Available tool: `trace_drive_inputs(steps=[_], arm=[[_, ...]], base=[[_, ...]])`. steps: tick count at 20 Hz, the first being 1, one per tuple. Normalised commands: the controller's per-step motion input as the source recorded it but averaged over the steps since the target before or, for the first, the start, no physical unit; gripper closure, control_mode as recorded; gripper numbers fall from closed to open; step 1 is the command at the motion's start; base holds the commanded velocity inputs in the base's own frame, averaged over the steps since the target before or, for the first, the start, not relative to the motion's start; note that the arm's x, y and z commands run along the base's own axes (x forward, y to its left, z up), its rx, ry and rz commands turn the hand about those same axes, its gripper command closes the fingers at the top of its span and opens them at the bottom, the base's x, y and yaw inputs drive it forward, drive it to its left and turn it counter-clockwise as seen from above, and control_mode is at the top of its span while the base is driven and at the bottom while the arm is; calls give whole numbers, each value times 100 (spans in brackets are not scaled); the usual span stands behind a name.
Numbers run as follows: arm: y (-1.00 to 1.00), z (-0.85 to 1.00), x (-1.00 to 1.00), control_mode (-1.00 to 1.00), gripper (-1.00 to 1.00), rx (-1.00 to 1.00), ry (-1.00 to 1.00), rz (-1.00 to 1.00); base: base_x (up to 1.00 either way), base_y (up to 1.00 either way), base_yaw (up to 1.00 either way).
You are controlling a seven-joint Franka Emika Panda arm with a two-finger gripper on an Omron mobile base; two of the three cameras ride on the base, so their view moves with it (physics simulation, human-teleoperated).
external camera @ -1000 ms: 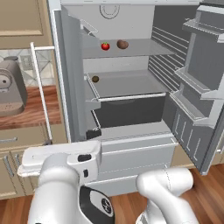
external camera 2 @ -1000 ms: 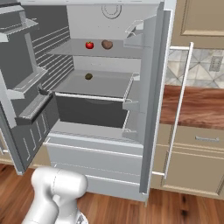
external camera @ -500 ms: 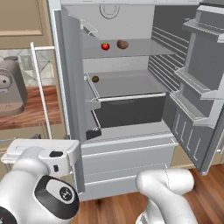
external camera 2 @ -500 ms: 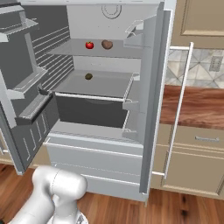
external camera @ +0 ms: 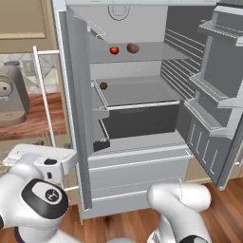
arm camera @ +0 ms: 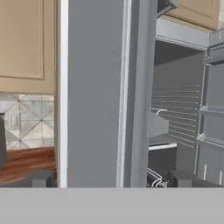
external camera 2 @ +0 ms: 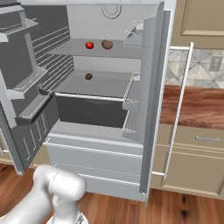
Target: Place the tomato in the correct fridge rack based on whether it is a fruit or vegetable. Finally, close the fridge door.
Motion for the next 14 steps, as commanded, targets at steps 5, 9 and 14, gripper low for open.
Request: trace_drive_inputs(steps=[5, 9, 14], arm=[[31, 0, 48, -100, -100, 0, 0, -13], [31, 0, 38, -100, -100, 0, 0, -13], [14, 0, 43, -100, -100, 0, 0, -13]], base=[[0, 0, 0], [0, 0, 0], [0, 0, 0]])
